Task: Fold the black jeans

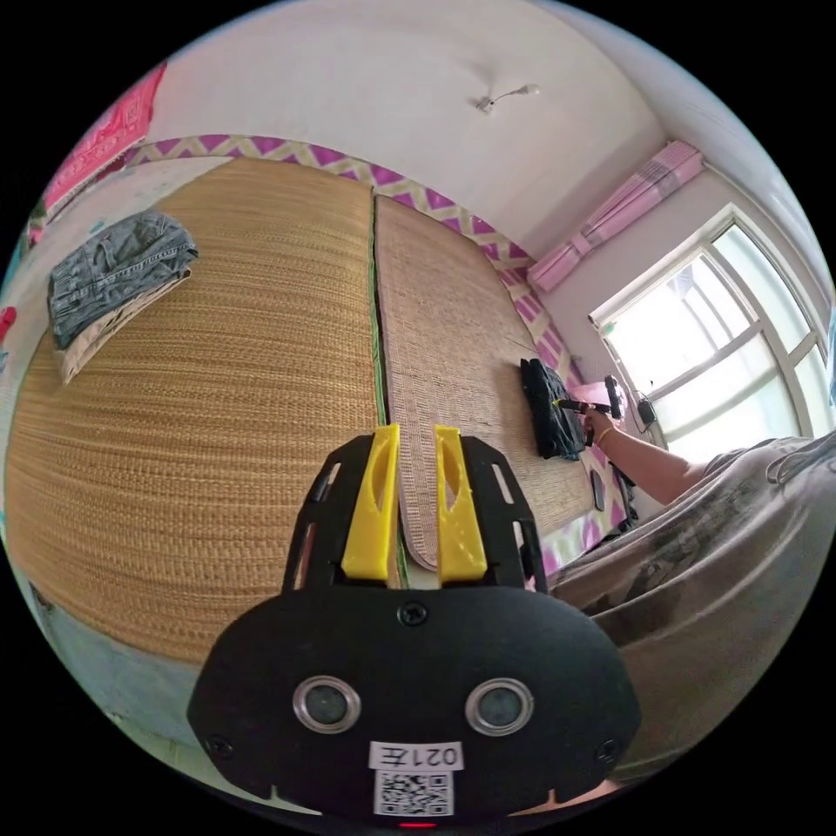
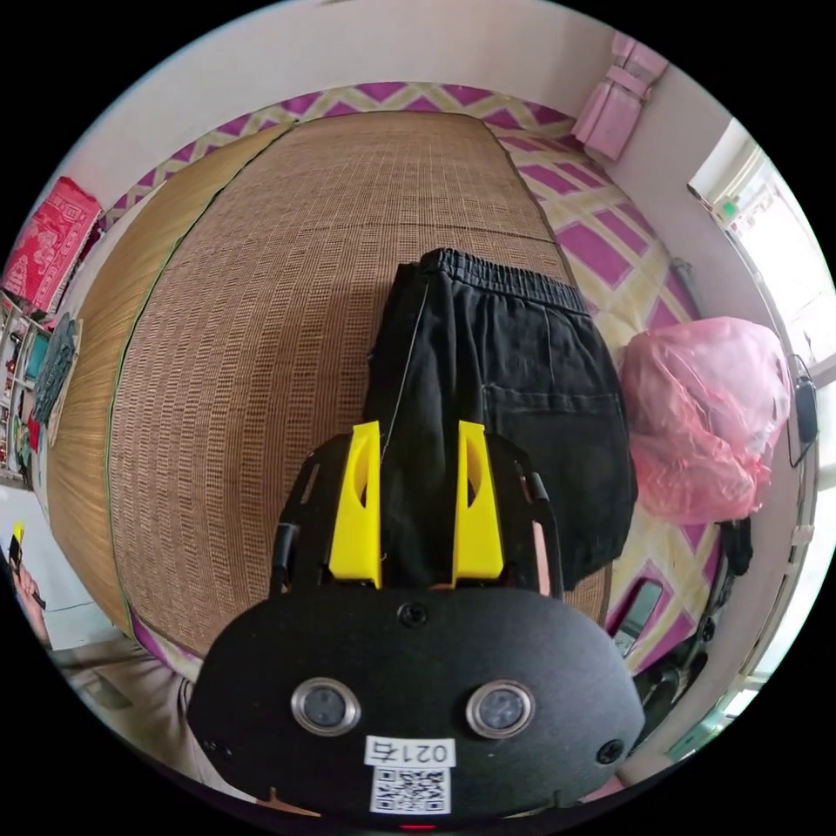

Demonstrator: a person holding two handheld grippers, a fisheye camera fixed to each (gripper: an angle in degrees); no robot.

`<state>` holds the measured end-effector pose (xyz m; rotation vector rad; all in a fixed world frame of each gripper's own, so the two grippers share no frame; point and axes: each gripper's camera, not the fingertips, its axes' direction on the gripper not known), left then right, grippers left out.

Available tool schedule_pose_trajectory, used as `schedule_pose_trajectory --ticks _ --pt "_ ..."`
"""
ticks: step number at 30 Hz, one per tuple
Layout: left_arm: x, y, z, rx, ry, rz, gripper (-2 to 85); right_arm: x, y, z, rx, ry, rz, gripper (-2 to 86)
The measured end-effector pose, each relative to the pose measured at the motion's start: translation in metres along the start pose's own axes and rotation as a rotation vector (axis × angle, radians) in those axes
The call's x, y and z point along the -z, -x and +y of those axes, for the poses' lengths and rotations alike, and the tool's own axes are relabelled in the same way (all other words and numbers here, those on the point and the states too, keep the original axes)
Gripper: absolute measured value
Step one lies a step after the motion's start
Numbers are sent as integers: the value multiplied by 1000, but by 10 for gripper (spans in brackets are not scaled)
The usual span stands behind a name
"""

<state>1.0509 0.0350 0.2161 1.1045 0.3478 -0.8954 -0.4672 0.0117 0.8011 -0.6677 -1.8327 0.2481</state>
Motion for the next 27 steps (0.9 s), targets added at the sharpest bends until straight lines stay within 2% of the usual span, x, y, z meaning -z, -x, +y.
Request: schedule_pose_trajectory --ticks 6,13,16,18,20,23,25,27 --pt "31 -60 2 9 26 -117 -7 -25 23 -40 50 -27 100 140" --pt "46 -96 1 51 64 -123 -9 -54 37 -62 68 59 180 137" --pt "47 -104 -4 46 91 -126 -10 -49 25 -62 50 69 136 96" --pt "47 -106 -8 45 103 -112 -10 -41 5 -60 -9 50 27 77" --pt "47 -107 -12 42 111 -98 -10 -36 -25 -56 -132 49 -137 78" --pt "48 -107 -19 38 125 -80 -10 -20 -31 -50 -161 14 -236 91" --pt "49 -107 -24 37 134 -66 -10 -18 -17 -50 -125 25 -224 121" --pt "51 -107 -26 34 141 -63 -10 -28 6 -52 -44 68 -125 131"
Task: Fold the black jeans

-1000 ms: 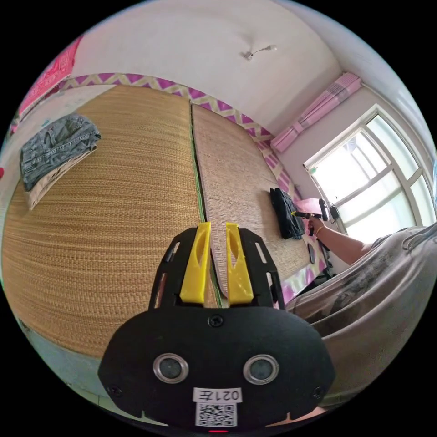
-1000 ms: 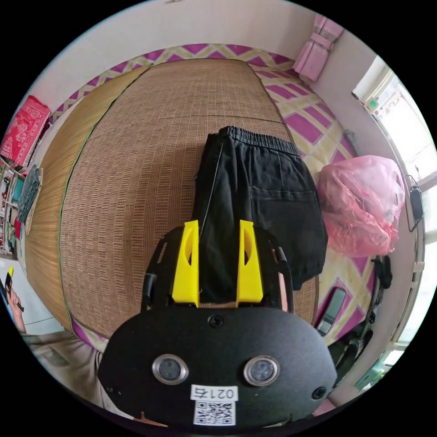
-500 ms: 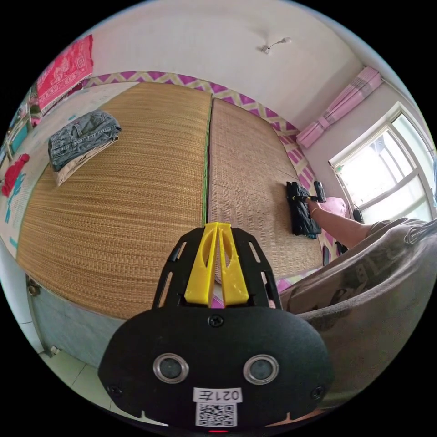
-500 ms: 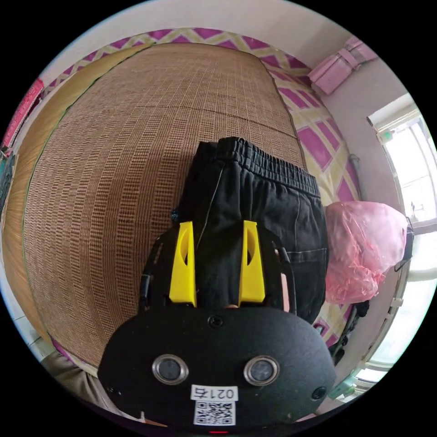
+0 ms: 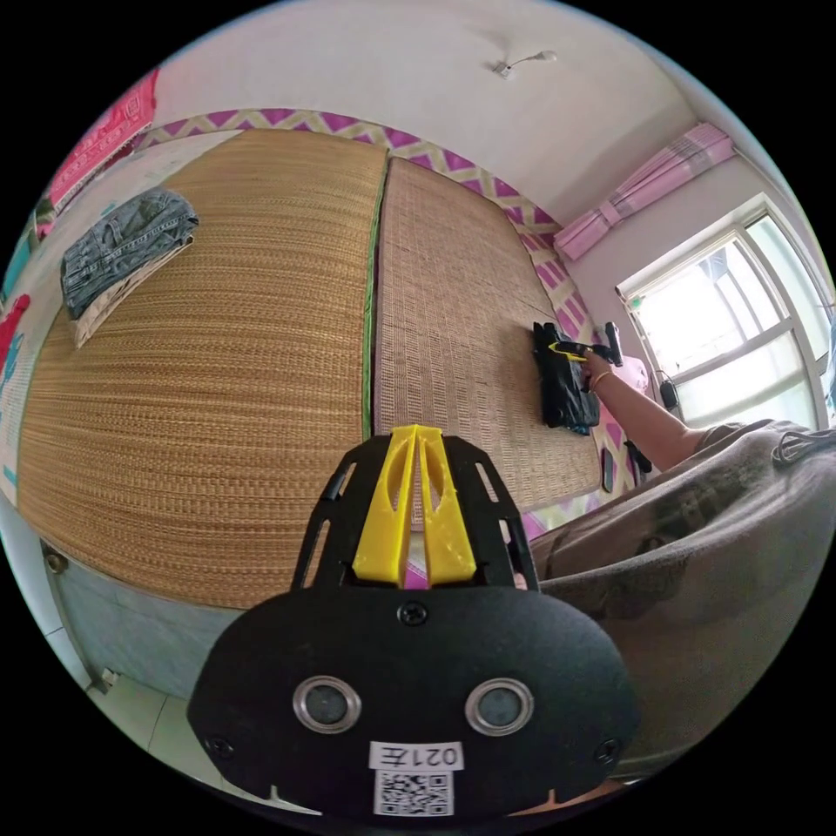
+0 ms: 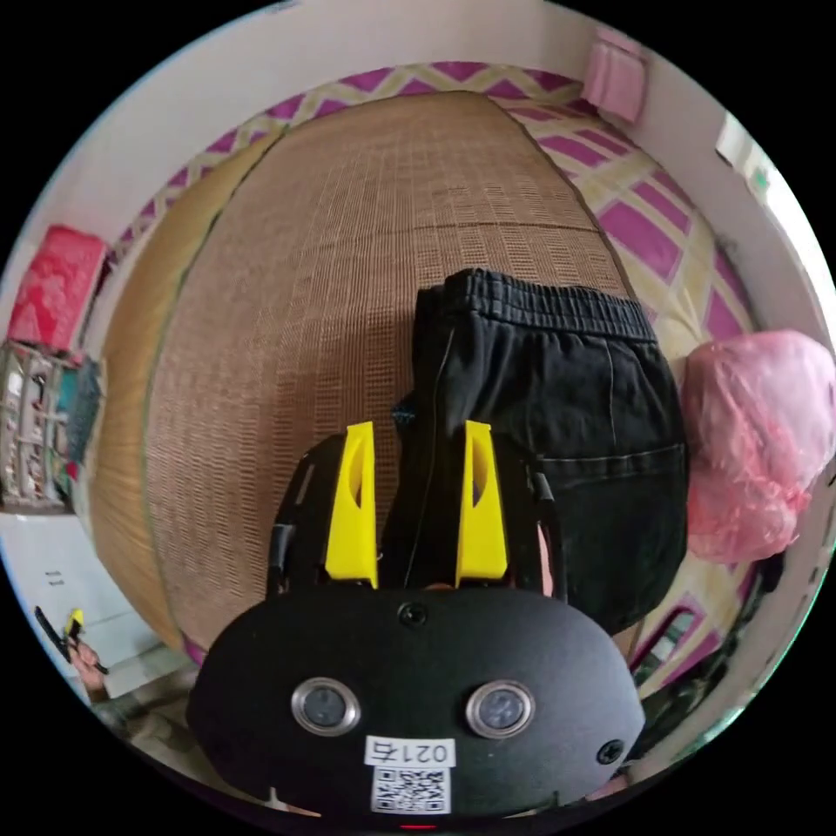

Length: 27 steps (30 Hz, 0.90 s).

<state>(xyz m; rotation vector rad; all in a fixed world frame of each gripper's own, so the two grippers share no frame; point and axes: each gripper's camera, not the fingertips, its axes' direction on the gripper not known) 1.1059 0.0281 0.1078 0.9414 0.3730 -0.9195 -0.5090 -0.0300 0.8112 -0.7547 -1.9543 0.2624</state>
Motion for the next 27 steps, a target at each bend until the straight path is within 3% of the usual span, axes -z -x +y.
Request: schedule_pose_trajectory --ticks 4,6,14,18,22,27 --pt "10 3 1 5 15 -25 -10 -34 21 2 110 32 330 71" --pt "17 6 5 12 9 -31 -10 -38 12 0 122 50 316 57" --pt "41 42 35 107 -28 -36 -10 21 -103 20 -192 -72 -182 13" --pt "40 64 45 131 -39 9 -10 77 -146 54 -244 -197 -304 10" --pt "31 78 42 81 -14 39 -10 150 -161 94 -154 -327 -356 10" --pt "20 100 29 7 6 95 -10 225 -95 115 88 -447 -368 10"
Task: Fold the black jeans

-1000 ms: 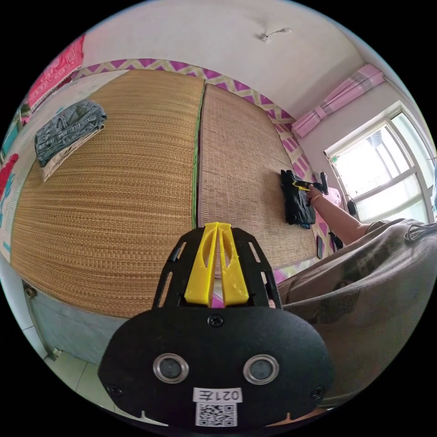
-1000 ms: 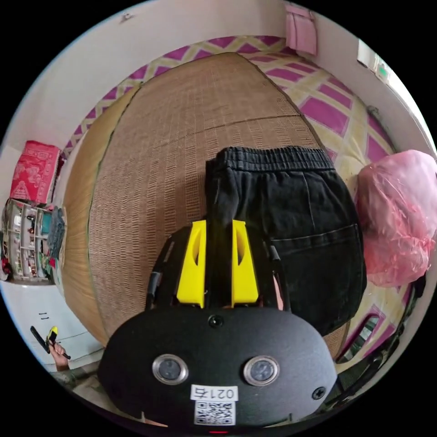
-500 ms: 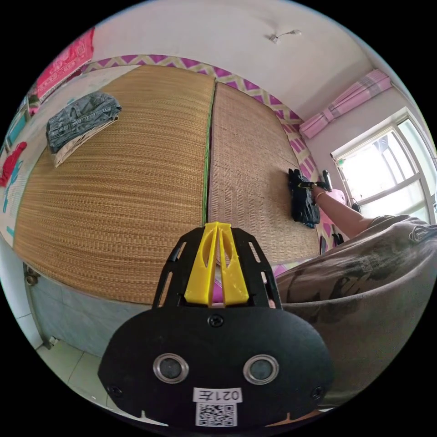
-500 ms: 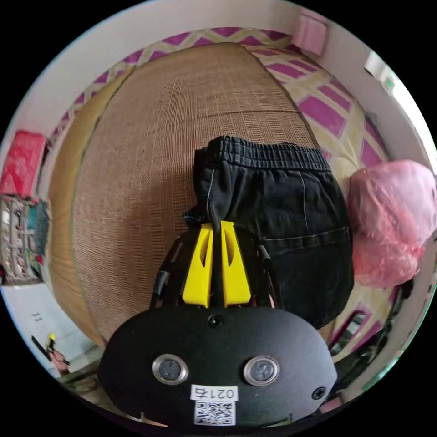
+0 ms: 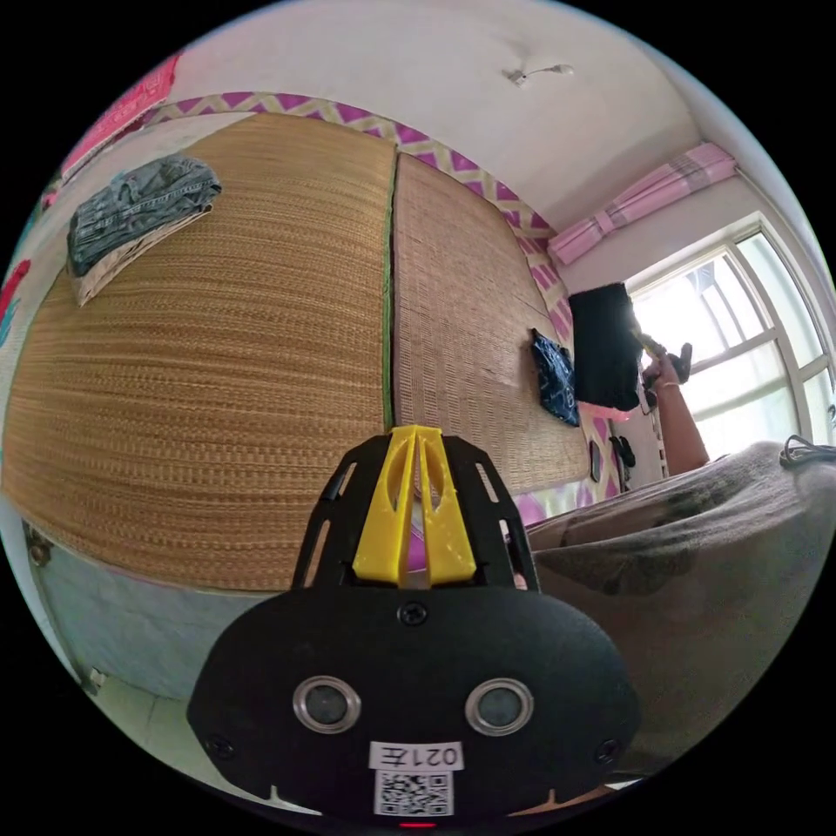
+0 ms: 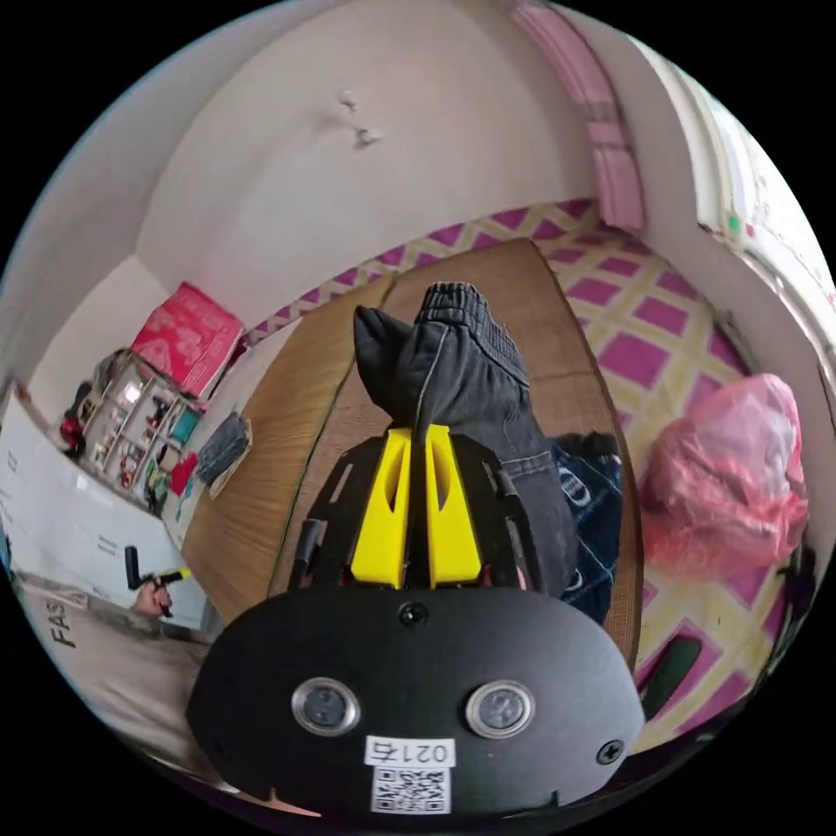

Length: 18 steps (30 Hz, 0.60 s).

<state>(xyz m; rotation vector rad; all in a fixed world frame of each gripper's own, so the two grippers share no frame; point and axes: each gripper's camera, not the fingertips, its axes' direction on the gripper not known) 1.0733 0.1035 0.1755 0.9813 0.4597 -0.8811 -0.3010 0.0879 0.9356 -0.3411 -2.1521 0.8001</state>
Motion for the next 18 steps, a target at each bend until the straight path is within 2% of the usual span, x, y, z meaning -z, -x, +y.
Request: schedule_pose_trajectory --ticks 6,9,11,13,15,17,18 --pt "13 44 -15 -80 -13 76 -10 -51 211 -16 400 5 -15 9" --pt "34 75 -8 -83 -36 101 -10 -126 338 8 647 73 -12 8" --pt "48 98 0 -75 -53 110 -10 -207 433 53 850 166 7 8" --pt "63 131 16 -49 -59 104 -10 -280 492 101 954 262 1 9" --pt "71 158 30 -11 -55 100 -10 -358 534 151 971 399 0 8" --pt "79 184 45 21 -48 96 -10 -437 557 198 833 551 -53 11" --pt "84 200 54 41 -45 86 -10 -448 560 202 780 577 -94 13"
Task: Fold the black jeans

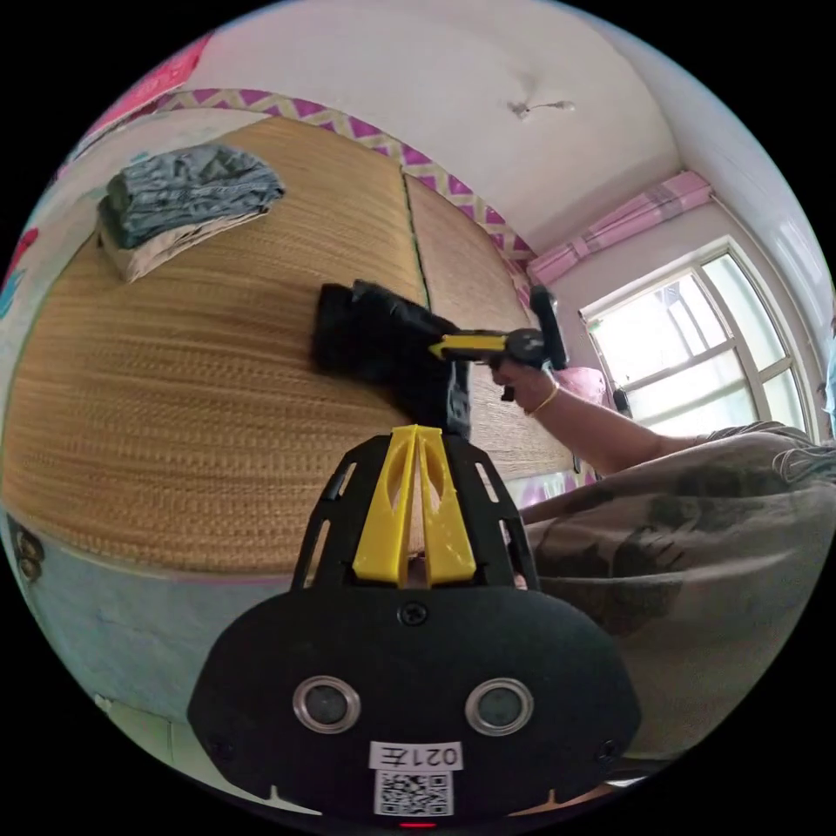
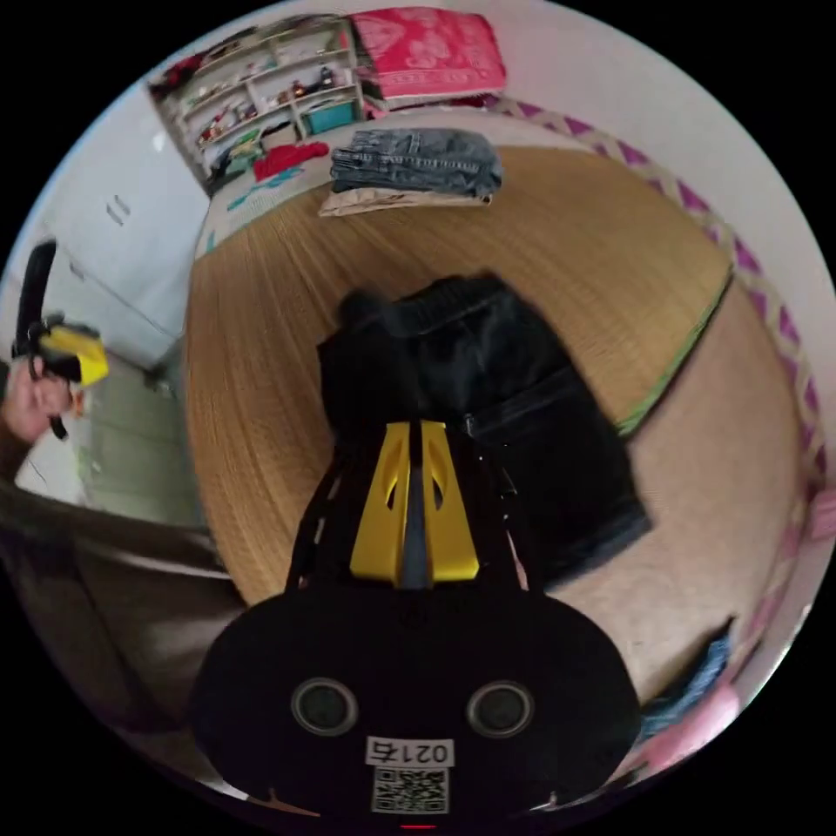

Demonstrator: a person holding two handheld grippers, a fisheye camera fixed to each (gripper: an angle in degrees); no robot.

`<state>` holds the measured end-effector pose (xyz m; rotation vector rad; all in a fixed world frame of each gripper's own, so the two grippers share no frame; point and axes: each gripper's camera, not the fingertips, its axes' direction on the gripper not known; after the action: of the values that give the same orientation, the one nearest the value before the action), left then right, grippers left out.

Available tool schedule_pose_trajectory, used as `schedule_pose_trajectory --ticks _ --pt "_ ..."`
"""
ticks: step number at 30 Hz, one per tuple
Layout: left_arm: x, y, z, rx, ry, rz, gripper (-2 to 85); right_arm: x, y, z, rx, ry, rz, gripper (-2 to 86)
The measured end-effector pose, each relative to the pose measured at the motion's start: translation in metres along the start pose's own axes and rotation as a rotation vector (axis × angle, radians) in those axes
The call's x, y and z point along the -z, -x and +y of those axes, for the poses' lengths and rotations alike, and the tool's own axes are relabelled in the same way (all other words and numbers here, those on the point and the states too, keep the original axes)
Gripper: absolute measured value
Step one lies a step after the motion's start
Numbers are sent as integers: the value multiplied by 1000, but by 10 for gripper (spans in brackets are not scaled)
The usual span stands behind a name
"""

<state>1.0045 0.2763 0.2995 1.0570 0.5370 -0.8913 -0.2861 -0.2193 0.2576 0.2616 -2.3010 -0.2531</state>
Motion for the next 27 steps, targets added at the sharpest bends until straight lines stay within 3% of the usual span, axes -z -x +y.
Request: schedule_pose_trajectory --ticks 2,4,10,13,16,21,23,27 --pt "9 22 12 24 2 -11 -10 -18 0 -6 -192 -27 -95 27" --pt "15 47 24 55 -1 -10 -10 -15 7 -5 -221 -69 -87 48" --pt "2 82 31 106 -15 44 -10 -28 62 -24 8 -124 25 138" --pt "-10 80 23 86 -13 68 -10 -58 89 -48 108 -62 115 131" --pt "-23 71 15 52 5 66 -10 -105 92 -61 136 94 233 68" --pt "-47 55 4 6 30 56 -10 -45 -1 -21 -203 -136 -101 34" --pt "-61 49 0 -3 42 59 -10 15 -66 45 -384 -302 -219 30" --pt "-106 33 -14 5 60 112 -9 95 -154 191 -630 -485 -239 31"
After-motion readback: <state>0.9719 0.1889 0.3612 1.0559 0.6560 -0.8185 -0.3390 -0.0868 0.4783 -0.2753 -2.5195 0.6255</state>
